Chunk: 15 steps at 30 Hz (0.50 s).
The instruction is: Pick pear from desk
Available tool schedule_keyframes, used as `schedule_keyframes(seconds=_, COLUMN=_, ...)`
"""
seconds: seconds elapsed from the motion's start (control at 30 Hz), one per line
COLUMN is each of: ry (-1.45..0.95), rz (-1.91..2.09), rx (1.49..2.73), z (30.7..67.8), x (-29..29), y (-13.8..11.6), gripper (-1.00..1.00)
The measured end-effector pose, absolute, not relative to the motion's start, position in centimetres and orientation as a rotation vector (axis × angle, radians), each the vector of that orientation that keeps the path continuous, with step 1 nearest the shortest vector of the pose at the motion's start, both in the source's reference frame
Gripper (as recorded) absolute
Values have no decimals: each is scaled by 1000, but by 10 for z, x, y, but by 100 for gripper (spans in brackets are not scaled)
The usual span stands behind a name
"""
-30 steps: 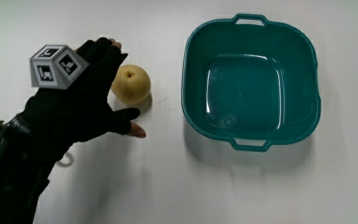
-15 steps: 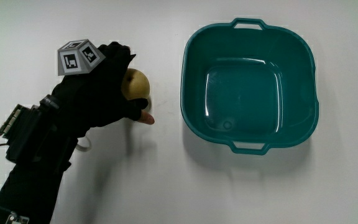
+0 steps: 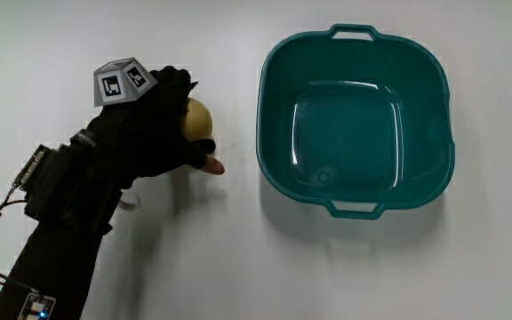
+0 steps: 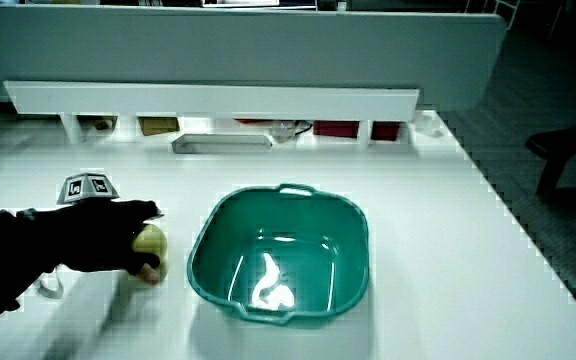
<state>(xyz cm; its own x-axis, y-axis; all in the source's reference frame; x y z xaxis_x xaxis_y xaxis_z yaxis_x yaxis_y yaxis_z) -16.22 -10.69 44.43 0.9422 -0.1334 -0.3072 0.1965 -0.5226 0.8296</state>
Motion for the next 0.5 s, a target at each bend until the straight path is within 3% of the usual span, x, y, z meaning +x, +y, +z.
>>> schedule_keyframes(seconds=0.37, ry=41, rz=-408, rx=2094, z=446, x=-165, y=-108, gripper=0)
schedule_keyframes(seconds=0.5, ry=33, rz=-408, rx=2096, z=444, x=-165, y=-108, gripper=21)
